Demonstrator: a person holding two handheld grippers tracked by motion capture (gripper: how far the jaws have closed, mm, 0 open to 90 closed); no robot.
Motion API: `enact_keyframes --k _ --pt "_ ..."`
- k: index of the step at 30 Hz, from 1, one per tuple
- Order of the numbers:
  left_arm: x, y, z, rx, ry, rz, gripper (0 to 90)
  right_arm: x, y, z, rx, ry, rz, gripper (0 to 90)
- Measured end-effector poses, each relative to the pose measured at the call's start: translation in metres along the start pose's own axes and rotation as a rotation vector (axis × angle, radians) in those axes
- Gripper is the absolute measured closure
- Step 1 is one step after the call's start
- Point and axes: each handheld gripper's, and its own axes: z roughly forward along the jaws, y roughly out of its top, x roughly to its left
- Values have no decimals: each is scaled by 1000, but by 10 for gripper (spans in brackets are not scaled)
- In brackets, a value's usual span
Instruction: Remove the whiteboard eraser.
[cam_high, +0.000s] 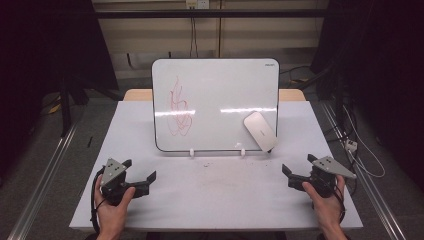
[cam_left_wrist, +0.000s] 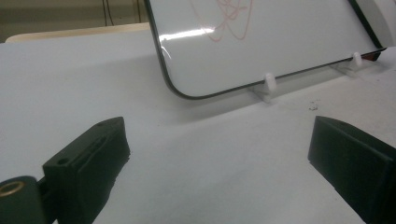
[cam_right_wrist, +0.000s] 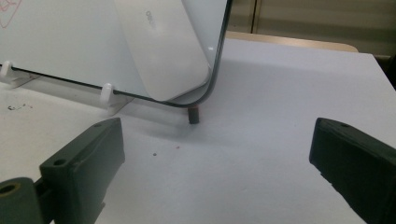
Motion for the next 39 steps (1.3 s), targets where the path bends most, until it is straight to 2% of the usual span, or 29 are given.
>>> enact_keyframes --k 2,6,10,16,20,26,31,35,38,39 --pt "0 0 0 -2 0 1 48 0 0 0 0 9 -2 43" --pt "1 -1 2 25 4 -7 49 1 1 1 -1 28 -8 44" --pt "2 -2 1 19 10 -13 51 5 1 1 0 36 -18 38" --pt "3 -3 -1 33 17 -13 51 9 3 5 52 75 -23 58" --pt "4 -3 -2 21 25 -21 54 13 5 8 47 96 -45 49" --pt "3 -2 -2 21 12 -17 54 17 7 13 24 83 -47 61" --pt "2 -2 -1 26 11 -12 54 22 11 19 32 83 -65 60" --pt "4 -2 -2 20 5 -28 54 25 18 22 49 87 -75 78" --pt "5 -2 -2 21 10 -36 54 25 24 24 50 115 -71 66" --pt "6 -2 -2 24 10 -31 54 25 25 25 50 105 -67 68"
